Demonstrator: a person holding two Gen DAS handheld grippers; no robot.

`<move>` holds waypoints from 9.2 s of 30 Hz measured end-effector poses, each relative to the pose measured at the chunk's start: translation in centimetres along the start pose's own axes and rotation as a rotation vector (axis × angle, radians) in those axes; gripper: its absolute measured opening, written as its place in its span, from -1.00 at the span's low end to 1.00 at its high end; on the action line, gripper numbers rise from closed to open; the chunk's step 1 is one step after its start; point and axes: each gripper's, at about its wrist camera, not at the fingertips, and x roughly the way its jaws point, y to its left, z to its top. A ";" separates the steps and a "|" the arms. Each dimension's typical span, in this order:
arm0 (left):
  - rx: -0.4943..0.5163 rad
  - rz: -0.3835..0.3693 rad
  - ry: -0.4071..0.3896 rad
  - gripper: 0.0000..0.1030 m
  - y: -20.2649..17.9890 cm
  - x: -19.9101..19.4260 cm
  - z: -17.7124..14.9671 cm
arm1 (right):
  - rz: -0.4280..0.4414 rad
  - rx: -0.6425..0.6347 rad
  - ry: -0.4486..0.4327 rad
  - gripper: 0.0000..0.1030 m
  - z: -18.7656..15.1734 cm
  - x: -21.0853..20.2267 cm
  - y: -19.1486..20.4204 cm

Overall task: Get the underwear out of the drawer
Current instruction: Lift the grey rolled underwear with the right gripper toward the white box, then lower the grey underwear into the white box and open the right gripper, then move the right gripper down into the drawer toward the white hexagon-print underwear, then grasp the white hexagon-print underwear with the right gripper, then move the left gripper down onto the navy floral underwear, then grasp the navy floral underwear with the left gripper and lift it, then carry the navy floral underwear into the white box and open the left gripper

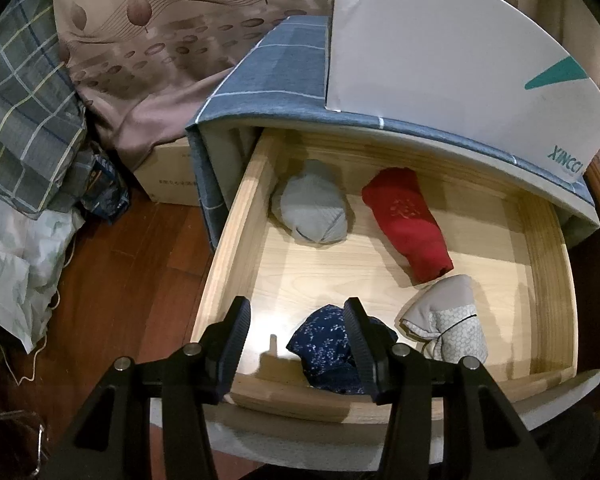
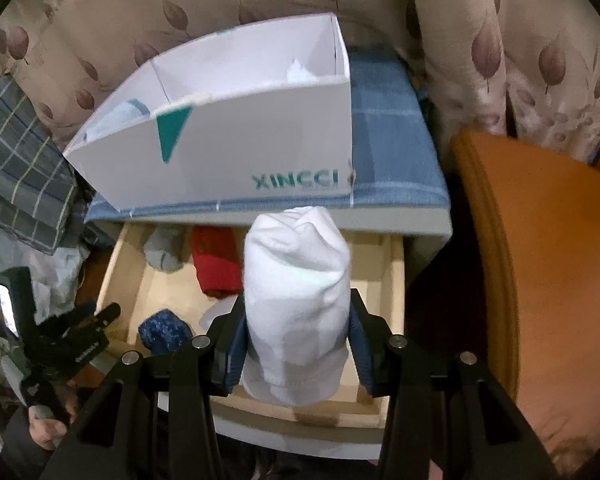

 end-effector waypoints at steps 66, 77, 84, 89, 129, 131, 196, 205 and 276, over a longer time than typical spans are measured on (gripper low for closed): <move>-0.054 -0.028 0.014 -0.04 0.5 0.8 0.1 | -0.131 -0.133 -0.051 0.12 15.5 2.8 4.7; -0.100 -0.031 0.027 -0.04 1.6 0.8 -0.1 | -0.064 -0.277 0.016 0.21 7.3 -1.0 6.1; -0.119 -0.026 0.031 -0.04 2.3 0.7 -0.1 | -0.031 -0.291 0.167 0.21 1.9 3.6 7.1; -0.124 -0.026 0.033 -0.04 2.5 0.7 -0.1 | 0.002 -0.284 0.286 0.21 -1.0 8.3 8.4; -0.066 -0.022 0.080 -0.04 1.3 1.8 -0.1 | -0.123 -0.162 0.563 -0.11 -5.7 20.1 3.5; -0.059 -0.028 0.090 -0.04 1.1 1.9 -0.1 | -0.139 -0.152 0.572 -0.11 -5.9 20.0 2.7; 0.096 -0.053 0.703 0.33 -4.5 14.2 0.3 | -0.159 -0.154 0.552 -0.08 -6.9 17.8 0.7; 0.119 -0.006 0.676 0.10 -5.0 14.1 0.4 | -0.158 -0.154 0.552 -0.08 -6.8 17.8 0.6; 0.194 -0.193 -0.192 -0.39 -1.2 -14.2 10.1 | -0.164 -0.152 0.547 -0.08 -7.2 18.7 0.9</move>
